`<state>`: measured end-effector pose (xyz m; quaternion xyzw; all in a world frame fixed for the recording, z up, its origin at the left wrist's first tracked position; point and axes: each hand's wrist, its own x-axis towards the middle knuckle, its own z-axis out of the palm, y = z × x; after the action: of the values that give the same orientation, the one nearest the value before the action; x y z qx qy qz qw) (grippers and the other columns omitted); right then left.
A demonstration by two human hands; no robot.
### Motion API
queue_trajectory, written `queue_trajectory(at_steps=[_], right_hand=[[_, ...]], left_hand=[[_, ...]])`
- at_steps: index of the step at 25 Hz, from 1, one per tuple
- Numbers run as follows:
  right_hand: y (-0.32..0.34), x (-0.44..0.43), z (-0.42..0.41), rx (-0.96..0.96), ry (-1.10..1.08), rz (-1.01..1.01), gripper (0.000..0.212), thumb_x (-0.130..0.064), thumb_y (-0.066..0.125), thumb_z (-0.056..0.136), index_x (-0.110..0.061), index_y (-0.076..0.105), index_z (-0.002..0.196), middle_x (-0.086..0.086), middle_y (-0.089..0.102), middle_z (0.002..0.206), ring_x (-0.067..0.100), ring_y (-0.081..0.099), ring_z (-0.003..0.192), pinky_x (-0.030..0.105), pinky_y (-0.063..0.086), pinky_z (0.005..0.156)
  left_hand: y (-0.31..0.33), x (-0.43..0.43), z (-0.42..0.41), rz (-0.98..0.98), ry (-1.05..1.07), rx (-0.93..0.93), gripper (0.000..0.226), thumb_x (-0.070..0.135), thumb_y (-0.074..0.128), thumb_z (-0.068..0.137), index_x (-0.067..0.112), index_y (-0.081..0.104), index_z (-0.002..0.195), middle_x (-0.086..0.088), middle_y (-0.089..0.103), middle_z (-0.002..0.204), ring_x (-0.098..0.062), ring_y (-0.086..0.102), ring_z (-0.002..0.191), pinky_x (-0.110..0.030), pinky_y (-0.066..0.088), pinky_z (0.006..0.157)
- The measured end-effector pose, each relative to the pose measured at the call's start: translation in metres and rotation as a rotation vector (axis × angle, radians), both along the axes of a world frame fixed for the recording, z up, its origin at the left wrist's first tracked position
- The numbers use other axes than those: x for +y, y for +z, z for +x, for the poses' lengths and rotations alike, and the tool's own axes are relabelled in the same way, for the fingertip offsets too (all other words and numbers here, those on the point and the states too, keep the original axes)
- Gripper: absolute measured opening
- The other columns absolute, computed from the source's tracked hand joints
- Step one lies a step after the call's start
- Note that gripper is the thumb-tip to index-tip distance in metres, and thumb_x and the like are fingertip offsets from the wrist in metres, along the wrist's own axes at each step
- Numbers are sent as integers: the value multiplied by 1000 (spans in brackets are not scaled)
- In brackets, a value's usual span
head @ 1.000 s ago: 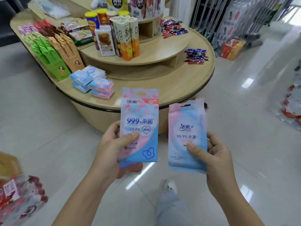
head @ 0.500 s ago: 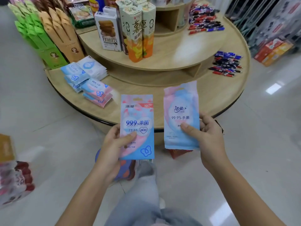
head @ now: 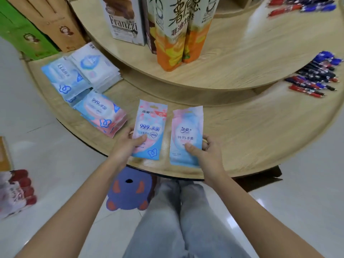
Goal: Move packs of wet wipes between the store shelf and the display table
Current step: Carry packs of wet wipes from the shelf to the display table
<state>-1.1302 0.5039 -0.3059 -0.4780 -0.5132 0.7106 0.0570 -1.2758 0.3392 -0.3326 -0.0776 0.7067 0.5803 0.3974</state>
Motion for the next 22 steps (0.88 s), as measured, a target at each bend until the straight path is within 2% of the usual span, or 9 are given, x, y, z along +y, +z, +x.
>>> queue_trajectory(at_steps=[4,7,9,12,14,16,18,20,22], right_hand=[[-60,-1,-30,-101,22,40,34,3,71,78,-21,52,92,12,65,95,17,63,75,33,54,72],[-87,-6,-38,-140,13,105,32,2,72,77,-11,53,99,0,61,84,-1,60,66,16,51,63],[-97,-11,-42,-176,43,146,36,-2,73,77,-5,53,106,-5,58,84,0,58,68,9,46,59],[-105,-20,-50,-275,101,266,31,-11,76,75,-12,55,98,-1,58,88,14,54,76,17,46,65],[-107,-22,-53,-408,156,421,33,-18,78,72,-9,57,96,1,50,96,14,49,81,19,41,73],[-108,-22,-52,-451,188,523,47,-22,78,70,-6,57,108,1,43,103,14,45,88,18,36,81],[-110,-19,-52,-432,225,558,57,-24,79,69,-7,52,116,3,45,107,16,46,91,22,38,83],[-110,-16,-51,-429,252,551,55,-23,78,70,-7,52,115,5,49,106,17,47,91,27,41,84],[-104,-9,-49,-429,229,543,39,-22,74,74,-6,57,106,9,56,98,18,51,83,30,44,78]], left_hand=[[-49,7,-22,-132,-16,-3,37,1,62,86,0,51,122,-16,63,113,-7,65,70,-15,53,62],[-66,7,-27,-214,-58,35,36,1,62,86,2,51,121,-8,63,102,7,62,57,-10,51,56],[-70,7,-28,-252,-102,75,37,3,63,87,1,52,121,-8,63,102,7,62,58,-11,50,58],[-74,7,-28,-377,-193,281,32,15,64,87,6,57,116,-11,66,108,-16,65,83,-31,53,77],[-80,5,-26,-531,-295,474,38,27,62,85,8,58,118,-15,63,109,-28,59,97,-38,46,87],[-81,5,-18,-700,-367,574,42,30,59,88,7,55,123,-21,55,110,-35,51,104,-39,38,90],[-79,7,-14,-786,-392,632,45,30,58,89,3,52,125,-23,53,112,-39,50,106,-43,38,89],[-75,8,-11,-788,-379,640,46,25,57,89,0,48,127,-23,53,117,-39,48,111,-45,37,91],[-60,8,-6,-778,-408,693,47,17,55,88,-1,45,130,-21,53,124,-38,47,116,-45,38,92]])
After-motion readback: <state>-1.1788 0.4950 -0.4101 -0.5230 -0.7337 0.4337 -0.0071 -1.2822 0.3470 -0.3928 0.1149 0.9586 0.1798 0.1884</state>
